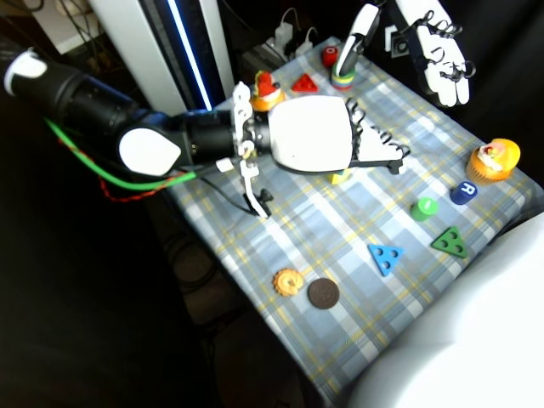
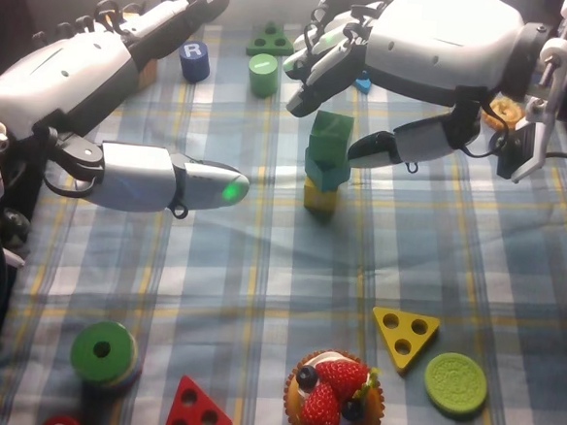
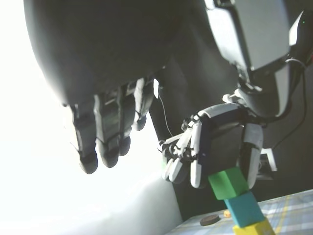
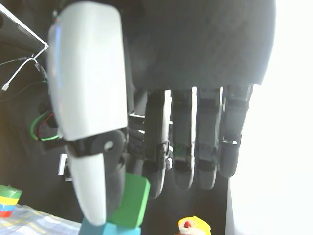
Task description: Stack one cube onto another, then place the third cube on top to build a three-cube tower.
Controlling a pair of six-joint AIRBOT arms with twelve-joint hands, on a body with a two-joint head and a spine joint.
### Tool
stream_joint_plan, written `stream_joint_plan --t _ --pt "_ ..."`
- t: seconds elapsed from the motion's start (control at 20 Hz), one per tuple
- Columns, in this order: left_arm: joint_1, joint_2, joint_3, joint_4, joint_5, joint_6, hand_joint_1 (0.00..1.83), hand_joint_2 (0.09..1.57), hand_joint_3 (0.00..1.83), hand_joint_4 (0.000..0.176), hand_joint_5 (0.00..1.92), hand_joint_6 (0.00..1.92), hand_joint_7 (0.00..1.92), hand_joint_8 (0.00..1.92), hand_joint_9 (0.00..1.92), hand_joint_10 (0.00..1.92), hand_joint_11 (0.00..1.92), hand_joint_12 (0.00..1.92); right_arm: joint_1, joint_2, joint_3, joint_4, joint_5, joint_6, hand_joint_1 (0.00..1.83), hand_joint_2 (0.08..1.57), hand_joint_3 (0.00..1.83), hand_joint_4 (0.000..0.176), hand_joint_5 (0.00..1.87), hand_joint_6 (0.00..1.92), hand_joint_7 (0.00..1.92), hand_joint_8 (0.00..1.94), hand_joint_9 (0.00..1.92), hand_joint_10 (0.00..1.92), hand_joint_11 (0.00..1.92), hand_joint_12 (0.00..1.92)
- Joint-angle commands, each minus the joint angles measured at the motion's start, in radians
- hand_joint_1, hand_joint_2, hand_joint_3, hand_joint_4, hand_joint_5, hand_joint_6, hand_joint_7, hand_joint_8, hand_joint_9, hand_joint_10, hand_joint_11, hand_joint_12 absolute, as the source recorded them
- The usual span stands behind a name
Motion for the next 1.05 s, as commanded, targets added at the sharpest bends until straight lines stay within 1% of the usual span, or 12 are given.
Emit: stream_joint_plan --t 0.0,0.2,0.25,0.3,0.35,0.4,0.45,0.6,0.65,0.75,0.9,1.0 --pt "-0.013 -0.008 0.002 0.022 -0.110 -0.005 0.71 0.81 0.00 0.176 0.02 0.00 0.15 0.00 0.17 0.00 0.00 0.23 0.008 0.002 -0.007 0.034 0.098 0.003 1.16 0.94 0.00 0.000 0.84 0.00 0.65 0.00 0.53 0.00 0.02 0.98" --pt "-0.006 -0.004 -0.006 0.012 -0.137 -0.015 0.71 0.80 0.00 0.176 0.02 0.00 0.14 0.00 0.15 0.00 0.00 0.32 0.008 0.030 -0.054 0.061 0.158 0.003 1.11 0.90 0.00 0.000 0.60 0.00 0.49 0.00 0.42 0.00 0.00 0.90" --pt "0.003 0.006 -0.006 0.025 -0.155 -0.064 0.70 0.79 0.00 0.176 0.02 0.00 0.09 0.00 0.11 0.00 0.00 0.36 0.008 0.058 -0.064 0.082 0.201 0.003 0.92 0.95 0.01 0.000 0.50 0.00 0.46 0.00 0.39 0.00 0.00 0.79" --pt "0.011 0.014 -0.004 0.037 -0.168 -0.125 0.70 0.79 0.00 0.176 0.02 0.00 0.09 0.00 0.11 0.00 0.00 0.36 0.002 0.075 -0.071 0.100 0.220 0.003 0.92 0.95 0.01 0.000 0.50 0.00 0.46 0.00 0.39 0.00 0.00 0.79" --pt "0.032 0.035 0.012 0.074 -0.204 -0.291 0.73 0.82 0.00 0.141 0.00 0.00 0.11 0.01 0.09 0.00 0.00 0.30 -0.009 0.104 -0.085 0.133 0.255 -0.005 0.66 1.05 0.01 0.000 0.42 0.00 0.39 0.00 0.40 0.00 0.00 0.72" --pt "0.045 0.045 0.024 0.096 -0.228 -0.395 0.77 0.80 0.00 0.167 0.00 0.00 0.13 0.01 0.11 0.00 0.03 0.38 -0.019 0.131 -0.102 0.168 0.286 -0.025 0.53 1.07 0.01 0.000 0.40 0.00 0.40 0.00 0.43 0.01 0.00 0.75" --pt "0.069 0.054 0.050 0.129 -0.276 -0.573 0.77 0.80 0.00 0.167 0.00 0.00 0.13 0.01 0.11 0.00 0.03 0.38 -0.040 0.167 -0.132 0.223 0.338 -0.068 0.53 1.07 0.01 0.000 0.40 0.00 0.40 0.00 0.43 0.01 0.00 0.75" --pt "0.125 0.067 0.082 0.172 -0.405 -0.834 0.69 0.79 0.00 0.176 0.00 0.00 0.08 0.00 0.07 0.00 0.00 0.23 -0.120 0.242 -0.201 0.352 0.496 -0.140 0.39 1.13 0.01 0.000 0.39 0.00 0.42 0.00 0.40 0.00 0.00 0.69" --pt "0.144 0.073 0.077 0.179 -0.454 -0.871 0.75 0.78 0.00 0.176 0.00 0.00 0.10 0.01 0.07 0.00 0.00 0.14 -0.157 0.268 -0.227 0.396 0.557 -0.163 0.37 1.14 0.02 0.000 0.39 0.01 0.44 0.01 0.41 0.01 0.02 0.70" --pt "0.171 0.090 0.062 0.200 -0.537 -0.920 0.74 0.76 0.00 0.176 0.00 0.00 0.09 0.00 0.09 0.01 0.02 0.10 -0.232 0.314 -0.275 0.474 0.671 -0.200 0.52 1.19 0.01 0.000 0.41 0.00 0.41 0.00 0.37 0.00 0.00 0.78" --pt "0.220 0.105 0.050 0.212 -0.658 -1.002 0.68 0.75 0.00 0.176 0.07 0.00 0.17 0.00 0.23 0.00 0.02 0.46 -0.348 0.348 -0.312 0.578 0.847 -0.206 0.41 1.29 0.00 0.000 0.41 0.00 0.50 0.01 0.51 0.02 0.06 0.90" --pt "0.247 0.105 0.051 0.216 -0.719 -1.053 0.67 0.79 0.01 0.148 0.09 0.01 0.23 0.01 0.25 0.01 0.00 0.63 -0.395 0.353 -0.327 0.613 0.927 -0.212 0.43 1.32 0.00 0.000 0.46 0.01 0.54 0.01 0.56 0.02 0.10 0.95"
